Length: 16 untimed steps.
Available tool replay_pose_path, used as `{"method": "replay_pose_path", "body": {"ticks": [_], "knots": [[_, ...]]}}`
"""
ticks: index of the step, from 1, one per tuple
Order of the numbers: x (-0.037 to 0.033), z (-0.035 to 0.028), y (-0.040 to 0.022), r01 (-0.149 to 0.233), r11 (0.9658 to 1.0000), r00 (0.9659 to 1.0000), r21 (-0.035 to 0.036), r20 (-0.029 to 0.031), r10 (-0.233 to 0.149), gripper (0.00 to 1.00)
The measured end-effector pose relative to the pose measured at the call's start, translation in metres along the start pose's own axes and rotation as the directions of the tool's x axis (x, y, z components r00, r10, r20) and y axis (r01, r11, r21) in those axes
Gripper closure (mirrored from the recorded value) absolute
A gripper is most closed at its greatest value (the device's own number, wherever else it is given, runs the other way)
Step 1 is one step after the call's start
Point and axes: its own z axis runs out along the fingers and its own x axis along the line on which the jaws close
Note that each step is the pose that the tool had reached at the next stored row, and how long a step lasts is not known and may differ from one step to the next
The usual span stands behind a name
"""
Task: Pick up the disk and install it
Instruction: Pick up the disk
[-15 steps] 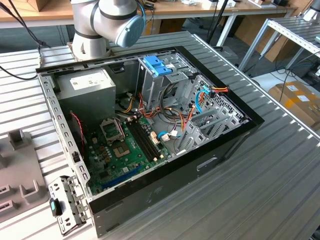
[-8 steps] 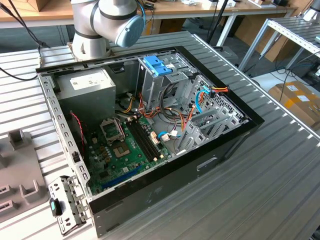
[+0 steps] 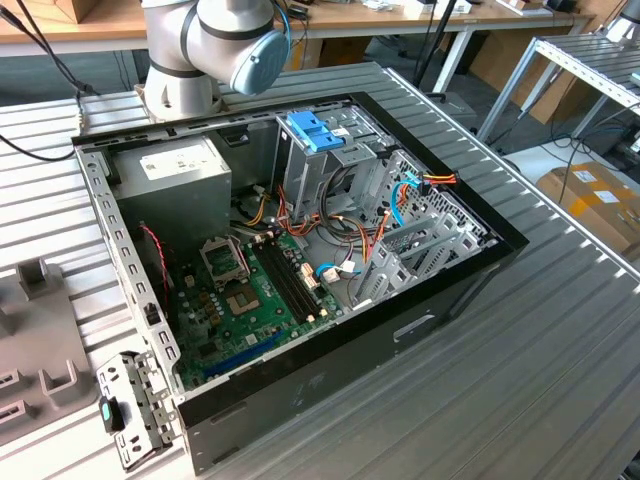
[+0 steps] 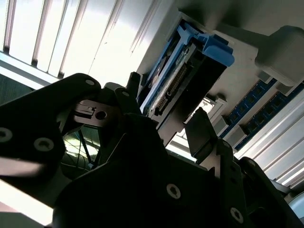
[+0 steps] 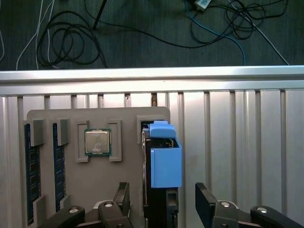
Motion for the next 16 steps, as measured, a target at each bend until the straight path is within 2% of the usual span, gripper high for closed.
{"method": "replay_pose_path", "body": {"ticks": [3,4,6,7,16], "knots": [[0.0000,0.0000,0.0000,0.000,1.0000,1.0000,0.0000,0.0000,0.000,0.35],[0.0000,0.0001,0.0000,0.000,1.0000,1.0000,0.0000,0.0000,0.000,0.42],[0.0000,0.0000,0.0000,0.000,1.0000,1.0000,0.0000,0.0000,0.000,0.44],[0.0000,0.0001,0.0000,0.000,1.0000,1.0000,0.0000,0.0000,0.000,0.51],[0.0022,0.0001,-0.0001,0.000,1.0000,1.0000,0.0000,0.0000,0.000,0.51]]}}
